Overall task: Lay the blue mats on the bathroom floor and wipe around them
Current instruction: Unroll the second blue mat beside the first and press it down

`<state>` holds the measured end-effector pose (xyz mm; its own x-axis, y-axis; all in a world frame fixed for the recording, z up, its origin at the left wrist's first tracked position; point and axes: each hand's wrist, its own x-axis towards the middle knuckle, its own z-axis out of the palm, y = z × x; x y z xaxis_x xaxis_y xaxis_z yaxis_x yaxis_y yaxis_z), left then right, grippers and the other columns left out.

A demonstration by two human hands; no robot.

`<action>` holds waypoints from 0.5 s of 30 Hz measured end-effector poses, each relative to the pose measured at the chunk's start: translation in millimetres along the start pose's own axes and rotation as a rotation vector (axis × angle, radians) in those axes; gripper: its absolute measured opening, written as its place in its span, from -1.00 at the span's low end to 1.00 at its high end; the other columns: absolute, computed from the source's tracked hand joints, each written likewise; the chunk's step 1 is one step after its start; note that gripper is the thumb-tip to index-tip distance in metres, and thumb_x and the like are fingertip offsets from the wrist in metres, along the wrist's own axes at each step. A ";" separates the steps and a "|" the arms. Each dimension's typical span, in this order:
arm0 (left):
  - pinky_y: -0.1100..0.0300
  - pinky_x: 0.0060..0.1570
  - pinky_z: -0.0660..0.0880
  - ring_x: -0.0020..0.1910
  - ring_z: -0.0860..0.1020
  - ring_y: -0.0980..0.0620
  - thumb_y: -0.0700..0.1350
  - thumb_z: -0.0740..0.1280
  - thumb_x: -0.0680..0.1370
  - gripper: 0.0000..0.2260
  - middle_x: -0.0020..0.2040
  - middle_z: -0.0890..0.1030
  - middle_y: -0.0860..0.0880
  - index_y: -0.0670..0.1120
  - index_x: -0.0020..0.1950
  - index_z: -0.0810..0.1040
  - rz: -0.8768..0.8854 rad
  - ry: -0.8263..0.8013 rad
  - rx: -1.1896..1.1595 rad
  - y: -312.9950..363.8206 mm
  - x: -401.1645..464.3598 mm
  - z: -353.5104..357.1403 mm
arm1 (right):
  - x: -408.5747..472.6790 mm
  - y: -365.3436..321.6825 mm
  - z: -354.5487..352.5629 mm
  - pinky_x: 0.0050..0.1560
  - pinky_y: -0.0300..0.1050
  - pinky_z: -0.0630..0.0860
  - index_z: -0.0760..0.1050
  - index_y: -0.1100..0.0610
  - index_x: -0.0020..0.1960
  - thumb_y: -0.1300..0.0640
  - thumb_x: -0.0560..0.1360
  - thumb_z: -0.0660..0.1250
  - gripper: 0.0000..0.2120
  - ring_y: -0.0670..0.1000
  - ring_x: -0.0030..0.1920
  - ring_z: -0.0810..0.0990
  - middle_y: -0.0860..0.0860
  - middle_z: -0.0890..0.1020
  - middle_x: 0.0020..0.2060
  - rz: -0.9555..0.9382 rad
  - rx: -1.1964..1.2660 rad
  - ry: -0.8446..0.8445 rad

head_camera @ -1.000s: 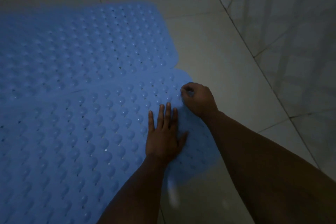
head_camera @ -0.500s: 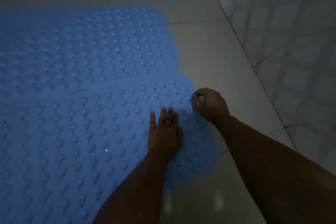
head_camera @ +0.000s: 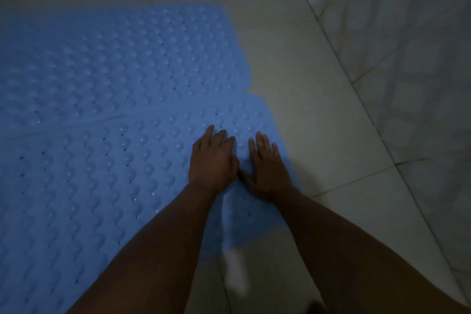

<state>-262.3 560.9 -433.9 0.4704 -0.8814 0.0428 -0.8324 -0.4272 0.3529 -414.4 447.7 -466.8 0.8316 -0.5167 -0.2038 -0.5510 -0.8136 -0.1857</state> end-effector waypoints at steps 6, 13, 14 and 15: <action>-0.16 0.37 0.37 0.58 0.25 -0.23 0.03 0.23 0.60 -0.60 0.49 0.47 -0.13 -0.08 0.38 0.56 -0.005 0.035 0.021 -10.8 -14.4 19.5 | -4.5 2.4 14.5 0.60 0.23 0.00 0.09 0.24 0.62 -0.29 0.62 0.07 -0.21 0.18 0.64 -0.03 0.23 0.07 0.62 -0.032 -0.002 0.198; -0.20 0.42 0.33 0.60 0.21 -0.24 0.04 0.21 0.60 -0.58 0.52 0.43 -0.14 -0.10 0.40 0.55 -0.014 0.077 -0.006 -13.0 -5.3 19.0 | -2.7 6.7 17.9 0.61 0.20 -0.03 0.03 0.20 0.64 -0.33 0.59 0.11 -0.16 0.14 0.64 -0.09 0.18 0.02 0.63 -0.024 0.016 0.169; -0.20 0.43 0.33 0.60 0.21 -0.24 0.04 0.21 0.60 -0.58 0.52 0.43 -0.14 -0.10 0.40 0.55 -0.020 0.072 -0.003 -13.3 -5.1 17.8 | -1.9 7.0 18.1 0.61 0.19 -0.05 0.02 0.20 0.64 -0.35 0.59 0.09 -0.15 0.13 0.64 -0.10 0.18 0.00 0.64 -0.025 0.019 0.159; -0.19 0.43 0.32 0.60 0.22 -0.24 0.05 0.21 0.60 -0.57 0.52 0.43 -0.14 -0.09 0.40 0.55 -0.025 0.070 0.005 -13.3 -5.9 16.7 | -1.5 7.3 17.3 0.62 0.17 -0.08 0.01 0.19 0.64 -0.37 0.58 0.07 -0.14 0.13 0.64 -0.11 0.17 -0.01 0.64 -0.024 0.031 0.147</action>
<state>-258.9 568.4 -454.5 0.5098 -0.8545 0.0990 -0.8217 -0.4497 0.3501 -420.9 447.1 -484.5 0.8448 -0.5321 -0.0563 -0.5305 -0.8190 -0.2185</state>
